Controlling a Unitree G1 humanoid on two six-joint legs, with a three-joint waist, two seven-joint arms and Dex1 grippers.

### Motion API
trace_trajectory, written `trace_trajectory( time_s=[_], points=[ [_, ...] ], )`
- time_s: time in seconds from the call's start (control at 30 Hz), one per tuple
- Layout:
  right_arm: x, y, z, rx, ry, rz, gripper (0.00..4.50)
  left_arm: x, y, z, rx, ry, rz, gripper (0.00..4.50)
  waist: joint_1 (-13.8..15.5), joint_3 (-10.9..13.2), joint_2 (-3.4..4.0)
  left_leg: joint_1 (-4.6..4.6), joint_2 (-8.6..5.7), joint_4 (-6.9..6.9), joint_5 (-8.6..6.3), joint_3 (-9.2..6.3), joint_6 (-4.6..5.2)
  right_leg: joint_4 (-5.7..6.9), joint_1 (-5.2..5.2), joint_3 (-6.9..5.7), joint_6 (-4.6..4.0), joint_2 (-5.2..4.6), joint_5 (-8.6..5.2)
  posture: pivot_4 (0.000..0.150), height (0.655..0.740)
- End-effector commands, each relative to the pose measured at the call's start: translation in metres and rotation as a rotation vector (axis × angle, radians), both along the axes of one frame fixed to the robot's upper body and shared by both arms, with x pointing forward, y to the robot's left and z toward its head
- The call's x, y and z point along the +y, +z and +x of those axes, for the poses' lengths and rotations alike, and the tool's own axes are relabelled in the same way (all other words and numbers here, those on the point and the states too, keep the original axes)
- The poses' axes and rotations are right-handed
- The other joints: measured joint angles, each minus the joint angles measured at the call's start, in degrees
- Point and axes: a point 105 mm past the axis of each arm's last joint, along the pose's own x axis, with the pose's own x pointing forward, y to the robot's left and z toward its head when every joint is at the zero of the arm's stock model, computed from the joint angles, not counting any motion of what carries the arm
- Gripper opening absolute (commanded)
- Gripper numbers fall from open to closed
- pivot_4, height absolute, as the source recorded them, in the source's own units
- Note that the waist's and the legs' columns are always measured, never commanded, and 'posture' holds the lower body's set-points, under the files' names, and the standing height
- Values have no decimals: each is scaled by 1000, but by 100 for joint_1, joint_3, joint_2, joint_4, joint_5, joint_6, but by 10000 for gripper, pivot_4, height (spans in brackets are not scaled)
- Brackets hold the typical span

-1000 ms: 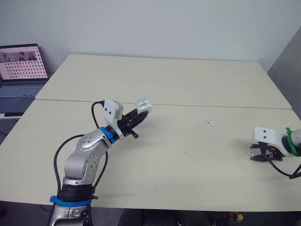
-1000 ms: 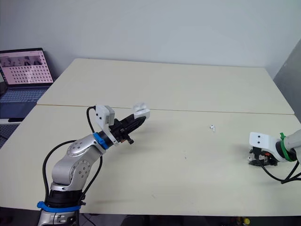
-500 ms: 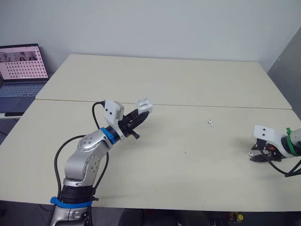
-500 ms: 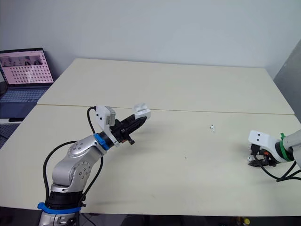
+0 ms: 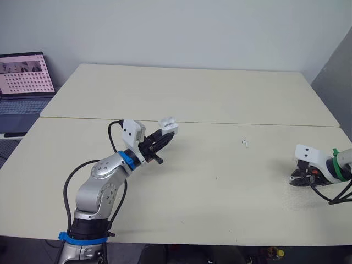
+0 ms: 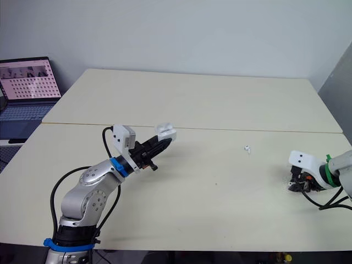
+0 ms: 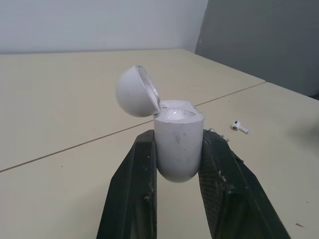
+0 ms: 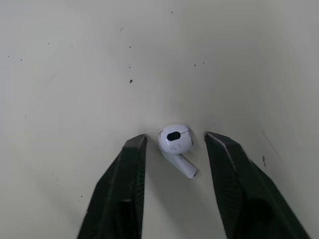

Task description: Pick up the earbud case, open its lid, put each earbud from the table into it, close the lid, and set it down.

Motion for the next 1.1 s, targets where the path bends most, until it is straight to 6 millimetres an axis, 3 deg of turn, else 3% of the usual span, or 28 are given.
trace_trajectory(
  time_s=[0.03,0.17,0.3,0.4,0.5,0.63,0.77,0.87,1.1],
  points=[
    [9,-5,-1,17,25,31,4600,-3,13,-4,-53,-24,-1,7559,-1,0,-1,0,0,0,0,0,0,0,0,0,0,0,0,1500,7400],
    [18,-2,1,4,67,57,3840,-7,12,-4,-54,-41,-2,7559,-25,-1,-1,0,0,1,0,1,0,0,0,1,0,0,1,1500,7400],
    [63,23,9,-64,193,247,3839,-12,14,-5,-67,-69,-18,7559,-102,0,-1,2,3,0,0,0,0,4,0,1,0,4,1,1500,7400],
    [118,68,30,-225,199,519,3839,-17,17,-5,-88,-85,-38,7559,-195,4,5,8,8,0,0,1,0,15,-1,8,-1,11,4,1500,7400],
    [170,128,45,-376,133,873,3839,-23,20,-3,-116,-88,-53,7559,-204,6,8,6,7,3,2,-6,0,21,-2,4,0,13,11,1500,7400],
    [212,173,46,-475,59,1160,3839,-29,24,4,-158,-70,-57,7559,-152,5,10,-9,8,1,2,-22,0,15,-6,-10,-5,14,13,1500,7400],
    [243,185,43,-479,-1,1326,3839,-37,32,12,-192,-66,-72,7559,-29,5,9,-30,4,-4,-1,-19,-2,1,-20,-11,-26,6,24,1500,7400],
    [263,177,45,-462,-44,1366,3839,-43,38,18,-211,-64,-86,7559,-20,5,9,-46,-1,-3,-1,-11,-3,2,-39,-6,-27,1,26,1500,7400],
    [280,162,48,-438,-101,1390,3839,-47,46,20,-229,-76,-98,7559,-66,5,9,-43,5,-5,-1,-10,-3,12,-47,-4,-21,8,21,1500,7400]
  ],
)
